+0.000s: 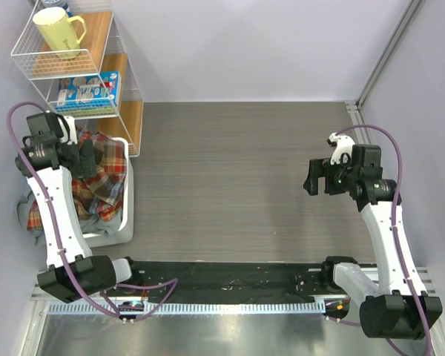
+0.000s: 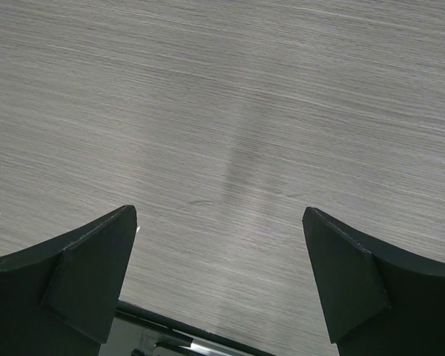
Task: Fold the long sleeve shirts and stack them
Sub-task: Grab the shirt from the pile, then move the shirt to the center of the board
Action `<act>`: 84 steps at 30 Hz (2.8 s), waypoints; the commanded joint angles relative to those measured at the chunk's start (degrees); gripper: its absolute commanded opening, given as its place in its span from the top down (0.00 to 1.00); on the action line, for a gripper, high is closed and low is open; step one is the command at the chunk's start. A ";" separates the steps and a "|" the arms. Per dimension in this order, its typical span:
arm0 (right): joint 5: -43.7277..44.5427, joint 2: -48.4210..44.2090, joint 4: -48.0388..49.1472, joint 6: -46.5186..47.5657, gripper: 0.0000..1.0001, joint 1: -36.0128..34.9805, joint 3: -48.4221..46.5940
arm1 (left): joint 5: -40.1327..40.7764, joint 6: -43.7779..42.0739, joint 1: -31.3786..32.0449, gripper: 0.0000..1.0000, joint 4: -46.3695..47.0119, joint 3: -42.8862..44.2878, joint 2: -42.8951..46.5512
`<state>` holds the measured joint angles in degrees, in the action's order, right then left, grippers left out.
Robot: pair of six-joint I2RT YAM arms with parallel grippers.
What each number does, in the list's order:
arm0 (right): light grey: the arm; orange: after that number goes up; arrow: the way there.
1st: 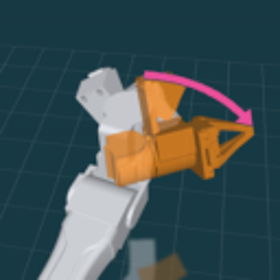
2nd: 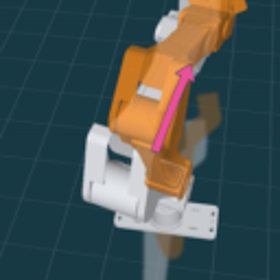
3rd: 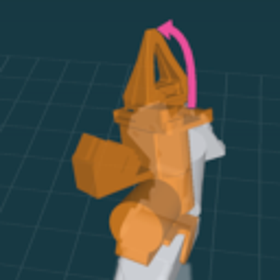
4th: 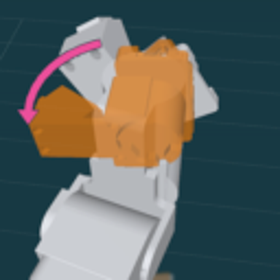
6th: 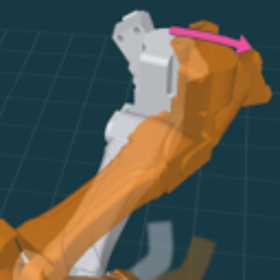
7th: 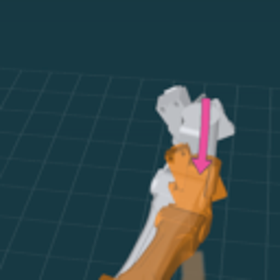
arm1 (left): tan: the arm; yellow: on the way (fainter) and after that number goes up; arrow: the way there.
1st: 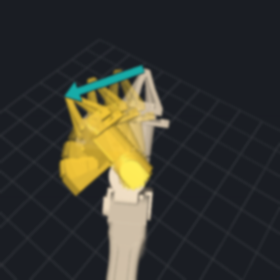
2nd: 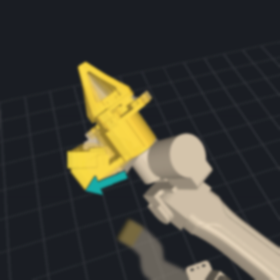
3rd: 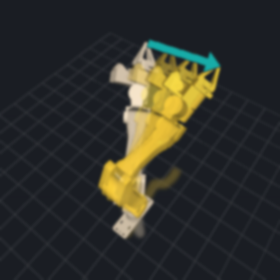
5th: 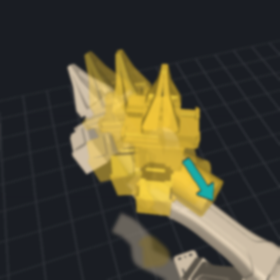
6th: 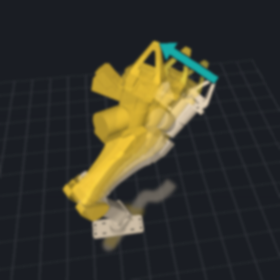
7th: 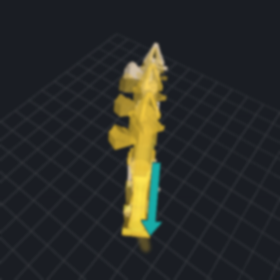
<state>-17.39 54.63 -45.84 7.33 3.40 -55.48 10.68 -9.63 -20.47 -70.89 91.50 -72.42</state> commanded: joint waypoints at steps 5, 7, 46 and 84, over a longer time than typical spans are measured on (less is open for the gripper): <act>-2.04 2.06 -0.30 0.49 0.01 0.12 -3.93 | -10.40 -8.65 -5.98 0.00 8.92 -8.70 -2.98; -2.04 2.23 -0.47 0.58 0.00 0.03 -3.84 | -12.50 -8.92 -7.56 0.00 11.21 -9.93 -4.38; -17.77 4.78 -0.38 -1.45 0.00 13.21 -6.56 | -54.49 19.67 39.28 0.88 26.51 32.89 -13.89; 22.57 33.87 14.46 19.82 0.18 -52.78 -10.52 | -49.25 18.42 21.00 0.08 25.02 -26.82 -6.68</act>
<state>-2.48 86.17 -38.41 23.73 -45.47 -66.65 -34.50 6.35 3.44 -49.12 64.84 -77.87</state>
